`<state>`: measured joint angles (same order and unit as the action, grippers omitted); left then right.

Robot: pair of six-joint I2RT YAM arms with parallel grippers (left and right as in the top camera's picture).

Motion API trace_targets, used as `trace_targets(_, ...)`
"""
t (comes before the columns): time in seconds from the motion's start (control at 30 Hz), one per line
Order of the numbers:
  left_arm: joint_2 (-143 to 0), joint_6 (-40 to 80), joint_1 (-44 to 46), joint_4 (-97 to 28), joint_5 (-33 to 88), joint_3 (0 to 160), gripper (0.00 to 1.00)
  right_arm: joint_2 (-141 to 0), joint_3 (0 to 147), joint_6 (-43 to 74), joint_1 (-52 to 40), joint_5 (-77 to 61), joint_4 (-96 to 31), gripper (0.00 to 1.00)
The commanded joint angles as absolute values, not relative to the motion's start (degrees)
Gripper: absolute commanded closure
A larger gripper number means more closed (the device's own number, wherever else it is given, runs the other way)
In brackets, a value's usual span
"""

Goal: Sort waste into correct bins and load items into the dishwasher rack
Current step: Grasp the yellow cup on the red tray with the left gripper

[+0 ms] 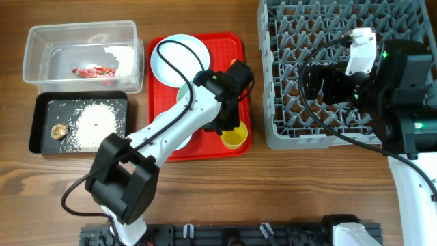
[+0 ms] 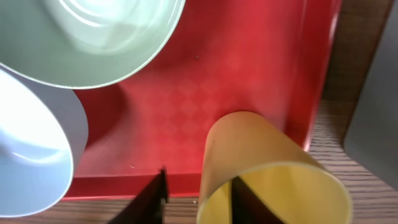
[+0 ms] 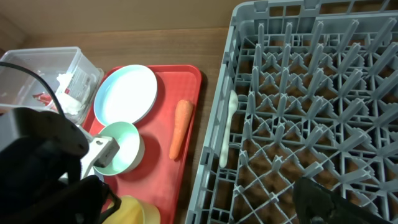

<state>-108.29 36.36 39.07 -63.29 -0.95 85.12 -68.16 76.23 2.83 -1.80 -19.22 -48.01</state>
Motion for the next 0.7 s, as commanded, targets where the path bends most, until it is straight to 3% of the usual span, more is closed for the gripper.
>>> trace_targets(0.0, -110.0, 36.9, 39.2, -63.5, -1.1, 85.0, 0.73, -67.7, 77.3, 3.6, -1.6, -18.6, -48.1, 0.0)
trace_targets(0.23, -110.7, 36.9, 39.2, -62.1, -0.8, 83.6, 0.8, -67.7, 77.3, 3.4, -1.6, -18.0, -48.1, 0.0)
trace_targets(0.33, -110.7, 36.9, 39.2, -61.7, -0.4, 82.8, 0.96, -67.7, 77.3, 3.4, -1.6, -17.7, -48.1, 0.0)
trace_targets(0.5, -110.2, 36.2, 38.3, -61.6, 4.0, 83.4, 0.96, -67.7, 77.3, 3.6, -1.6, -18.0, -47.7, 0.0)
trace_targets(0.67, -107.5, 32.1, 33.1, -62.7, 16.1, 87.4, 0.96, -67.7, 77.3, 4.5, -1.6, -20.2, -47.2, 0.01)
